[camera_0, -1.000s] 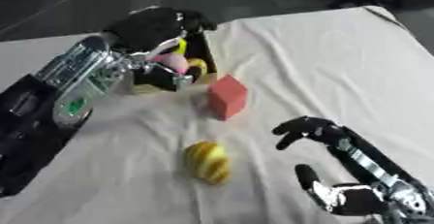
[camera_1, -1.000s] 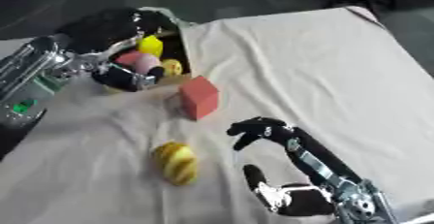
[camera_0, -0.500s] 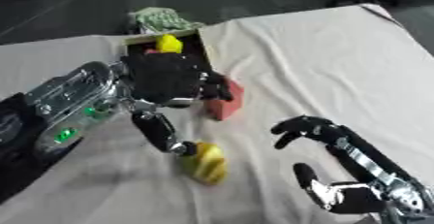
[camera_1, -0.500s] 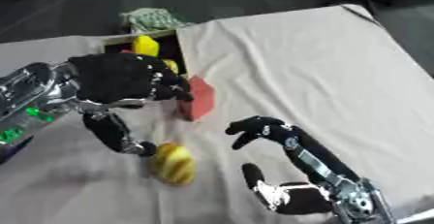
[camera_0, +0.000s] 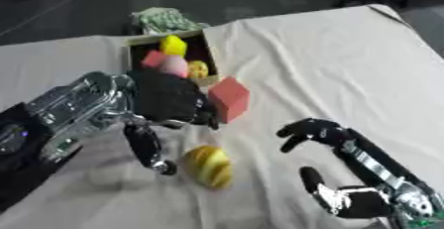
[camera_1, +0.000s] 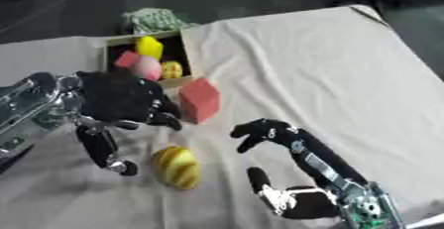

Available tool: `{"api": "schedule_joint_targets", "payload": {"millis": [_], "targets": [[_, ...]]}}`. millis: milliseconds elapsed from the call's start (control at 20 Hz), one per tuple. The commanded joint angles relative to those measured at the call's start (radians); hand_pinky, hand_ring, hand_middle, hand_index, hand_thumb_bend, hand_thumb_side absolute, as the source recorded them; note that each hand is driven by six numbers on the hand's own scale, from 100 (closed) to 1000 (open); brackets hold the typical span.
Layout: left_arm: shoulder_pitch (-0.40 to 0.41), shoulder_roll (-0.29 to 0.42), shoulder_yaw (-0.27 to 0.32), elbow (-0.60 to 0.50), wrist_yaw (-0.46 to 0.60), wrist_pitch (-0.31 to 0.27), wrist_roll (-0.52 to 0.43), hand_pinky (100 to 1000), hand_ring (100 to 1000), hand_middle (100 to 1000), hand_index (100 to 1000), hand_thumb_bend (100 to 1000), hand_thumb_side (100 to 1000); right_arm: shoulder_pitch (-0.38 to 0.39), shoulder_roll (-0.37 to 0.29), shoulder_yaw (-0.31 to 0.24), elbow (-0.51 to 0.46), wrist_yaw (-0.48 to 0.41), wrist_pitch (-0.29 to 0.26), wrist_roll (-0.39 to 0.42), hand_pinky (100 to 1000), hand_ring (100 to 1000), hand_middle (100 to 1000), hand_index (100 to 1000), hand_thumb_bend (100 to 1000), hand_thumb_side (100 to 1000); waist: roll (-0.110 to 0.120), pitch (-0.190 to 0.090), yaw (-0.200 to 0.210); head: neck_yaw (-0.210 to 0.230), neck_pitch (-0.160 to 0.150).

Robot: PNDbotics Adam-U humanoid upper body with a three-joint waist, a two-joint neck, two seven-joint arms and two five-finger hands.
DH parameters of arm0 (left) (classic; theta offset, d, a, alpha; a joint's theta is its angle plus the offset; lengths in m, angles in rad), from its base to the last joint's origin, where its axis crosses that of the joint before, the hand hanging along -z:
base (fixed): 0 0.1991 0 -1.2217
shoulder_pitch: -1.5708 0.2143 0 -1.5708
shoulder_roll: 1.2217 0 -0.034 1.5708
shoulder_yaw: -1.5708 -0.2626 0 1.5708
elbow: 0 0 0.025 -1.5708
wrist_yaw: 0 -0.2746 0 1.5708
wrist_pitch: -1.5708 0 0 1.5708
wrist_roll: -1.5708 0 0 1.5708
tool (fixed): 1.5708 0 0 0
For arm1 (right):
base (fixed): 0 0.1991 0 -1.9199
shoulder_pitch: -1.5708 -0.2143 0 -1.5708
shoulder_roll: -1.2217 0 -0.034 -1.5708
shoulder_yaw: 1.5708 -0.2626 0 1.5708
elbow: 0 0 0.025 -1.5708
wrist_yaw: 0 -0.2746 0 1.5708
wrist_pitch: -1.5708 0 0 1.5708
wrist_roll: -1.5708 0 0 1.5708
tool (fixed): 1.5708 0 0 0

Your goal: Pick up objects on the table and place them in the box.

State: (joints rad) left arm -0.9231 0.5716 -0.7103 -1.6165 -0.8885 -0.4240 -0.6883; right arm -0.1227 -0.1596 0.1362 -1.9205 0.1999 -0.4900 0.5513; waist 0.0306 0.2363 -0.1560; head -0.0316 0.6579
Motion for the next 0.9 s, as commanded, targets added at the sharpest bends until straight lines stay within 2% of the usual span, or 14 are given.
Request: {"api": "schedule_joint_targets", "payload": {"millis": [50,400,900], "targets": [[-0.008,-0.008,0.017,0.008,-0.001,-0.076,-0.102,883,852,860,924,518,476,-0.008,-0.010,-0.003,-0.011,0.002,0.000,-0.003,696,678,781,909,100,437,-0.002,-0.015,-0.001,0.000,-0.011],[0.004,-0.031,0.012,0.022,0.004,-0.083,-0.168,880,845,856,920,530,479,-0.009,-0.009,-0.002,-0.011,0.000,0.000,-0.002,696,678,781,909,100,437,-0.003,-0.014,-0.004,-0.001,-0.011],[0.032,-0.061,0.004,0.089,-0.057,-0.098,-0.147,873,832,844,910,521,472,-0.009,-0.007,-0.001,-0.011,0.000,0.000,-0.001,696,677,781,909,100,436,-0.005,-0.011,-0.003,0.002,-0.012]]}}
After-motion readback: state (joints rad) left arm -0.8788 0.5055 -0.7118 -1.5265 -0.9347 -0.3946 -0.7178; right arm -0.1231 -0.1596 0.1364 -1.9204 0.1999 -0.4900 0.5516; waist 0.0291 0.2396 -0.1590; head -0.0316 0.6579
